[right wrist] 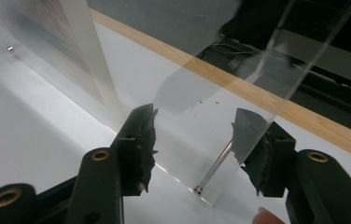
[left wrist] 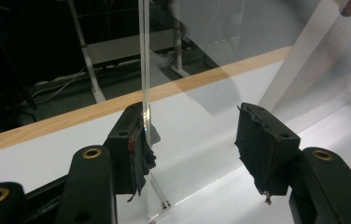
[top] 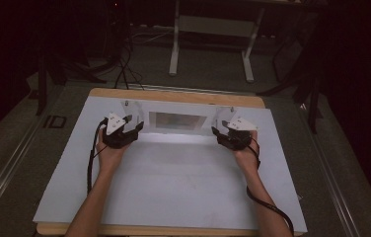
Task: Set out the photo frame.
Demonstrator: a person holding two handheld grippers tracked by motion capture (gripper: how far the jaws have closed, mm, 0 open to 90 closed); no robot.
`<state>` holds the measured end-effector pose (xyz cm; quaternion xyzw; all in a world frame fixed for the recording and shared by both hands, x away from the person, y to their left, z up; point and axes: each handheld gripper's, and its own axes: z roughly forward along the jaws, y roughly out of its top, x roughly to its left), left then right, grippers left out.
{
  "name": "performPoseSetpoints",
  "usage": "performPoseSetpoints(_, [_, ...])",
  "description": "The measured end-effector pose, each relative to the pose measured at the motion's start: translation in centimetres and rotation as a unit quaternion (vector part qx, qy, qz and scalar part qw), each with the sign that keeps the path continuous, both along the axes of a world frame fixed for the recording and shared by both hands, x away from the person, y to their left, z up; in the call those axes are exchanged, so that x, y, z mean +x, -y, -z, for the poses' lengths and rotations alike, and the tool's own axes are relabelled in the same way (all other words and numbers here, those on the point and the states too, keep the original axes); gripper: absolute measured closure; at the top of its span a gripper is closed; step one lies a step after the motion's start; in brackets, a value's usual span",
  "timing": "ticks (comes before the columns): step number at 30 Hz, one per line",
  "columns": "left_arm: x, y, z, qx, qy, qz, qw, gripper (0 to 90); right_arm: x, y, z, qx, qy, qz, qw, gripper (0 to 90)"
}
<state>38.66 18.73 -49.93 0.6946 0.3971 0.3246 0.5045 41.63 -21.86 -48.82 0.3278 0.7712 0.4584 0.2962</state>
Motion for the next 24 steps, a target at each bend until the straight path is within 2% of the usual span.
performPoseSetpoints(4, [0.21, 0.08, 0.01, -0.005, 0.001, -0.004, 1.0, 44.8, 0.04, -0.15, 0.06, 0.001, 0.006, 0.007, 1.0, 47.6])
performPoseSetpoints(24, [0.57, 0.18, -0.22, -0.004, -0.004, -0.01, 0.9999, 45.0, 0.34, -0.37, -0.24, -0.007, 0.003, 0.015, 0.9999, 47.1])
